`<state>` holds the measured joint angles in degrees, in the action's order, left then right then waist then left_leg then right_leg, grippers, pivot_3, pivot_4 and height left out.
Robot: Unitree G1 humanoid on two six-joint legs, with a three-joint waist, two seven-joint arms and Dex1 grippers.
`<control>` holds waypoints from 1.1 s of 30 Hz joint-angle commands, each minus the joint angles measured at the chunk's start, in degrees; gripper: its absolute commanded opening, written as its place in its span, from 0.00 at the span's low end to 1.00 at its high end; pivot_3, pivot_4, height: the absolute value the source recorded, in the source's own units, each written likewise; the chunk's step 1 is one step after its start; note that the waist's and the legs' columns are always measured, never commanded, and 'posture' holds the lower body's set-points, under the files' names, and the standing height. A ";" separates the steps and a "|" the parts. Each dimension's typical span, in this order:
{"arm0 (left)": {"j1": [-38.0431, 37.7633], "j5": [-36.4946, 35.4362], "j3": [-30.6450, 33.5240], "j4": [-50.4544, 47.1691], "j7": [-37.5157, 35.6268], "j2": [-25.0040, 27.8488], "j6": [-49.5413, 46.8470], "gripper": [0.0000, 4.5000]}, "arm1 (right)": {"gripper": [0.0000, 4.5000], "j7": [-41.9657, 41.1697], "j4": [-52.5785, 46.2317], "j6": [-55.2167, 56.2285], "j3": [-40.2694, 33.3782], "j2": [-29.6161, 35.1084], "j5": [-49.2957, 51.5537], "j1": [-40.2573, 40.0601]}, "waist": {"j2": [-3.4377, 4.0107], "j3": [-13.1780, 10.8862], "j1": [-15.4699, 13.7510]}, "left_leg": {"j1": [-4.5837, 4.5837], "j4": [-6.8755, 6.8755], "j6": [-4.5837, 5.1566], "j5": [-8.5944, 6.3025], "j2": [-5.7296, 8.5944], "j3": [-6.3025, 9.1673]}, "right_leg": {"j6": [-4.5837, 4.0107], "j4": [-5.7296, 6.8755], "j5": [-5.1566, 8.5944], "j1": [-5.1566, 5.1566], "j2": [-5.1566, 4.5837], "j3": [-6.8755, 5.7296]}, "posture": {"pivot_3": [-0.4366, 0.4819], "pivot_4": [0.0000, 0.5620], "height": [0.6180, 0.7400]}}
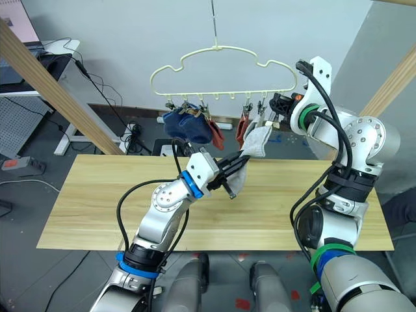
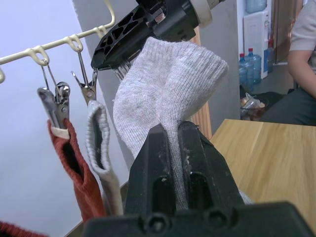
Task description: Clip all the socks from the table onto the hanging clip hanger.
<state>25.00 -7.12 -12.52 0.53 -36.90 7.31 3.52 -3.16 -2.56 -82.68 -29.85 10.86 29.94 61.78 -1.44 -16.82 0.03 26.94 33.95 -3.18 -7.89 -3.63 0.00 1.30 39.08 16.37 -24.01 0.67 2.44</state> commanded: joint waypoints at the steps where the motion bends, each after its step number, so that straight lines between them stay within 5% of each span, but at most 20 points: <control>1: 0.10 0.48 -1.13 -0.06 -0.13 -0.37 1.87 0.01 | 0.00 1.82 -3.36 -2.36 -2.74 -0.69 0.75 1.30 | 0.00 0.00 0.09 | 0.00 0.00 0.00 0.00 0.00 0.01 | 0.00 0.00 0.00 0.00 0.00 -0.01 | 0.43 0.49 1.00; 32: 6.77 1.80 0.73 12.10 2.90 -2.92 7.73 0.01 | 0.00 5.86 -5.01 -6.06 -8.47 -6.33 -0.12 4.54 | 0.01 0.01 1.56 | 0.00 0.00 0.00 0.00 0.00 -0.01 | -0.08 0.05 -0.05 -0.02 0.02 0.00 | 0.40 0.50 1.00; 33: 6.92 1.89 0.57 12.28 2.63 -2.82 7.98 0.00 | 0.06 5.76 -4.99 -5.83 -8.32 -6.31 -0.02 4.49 | 0.01 0.01 1.58 | 0.00 -0.01 0.00 0.00 0.00 -0.01 | -0.07 0.05 -0.05 -0.02 0.02 0.00 | 0.41 0.50 1.00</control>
<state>31.13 -5.36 -11.45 13.86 -33.53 4.78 9.73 2.50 -5.97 -89.11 -37.14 4.10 29.94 65.02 -1.43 -16.81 1.61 26.94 33.94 -3.18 -7.89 -3.63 0.00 1.23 39.13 16.32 -24.03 0.69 2.44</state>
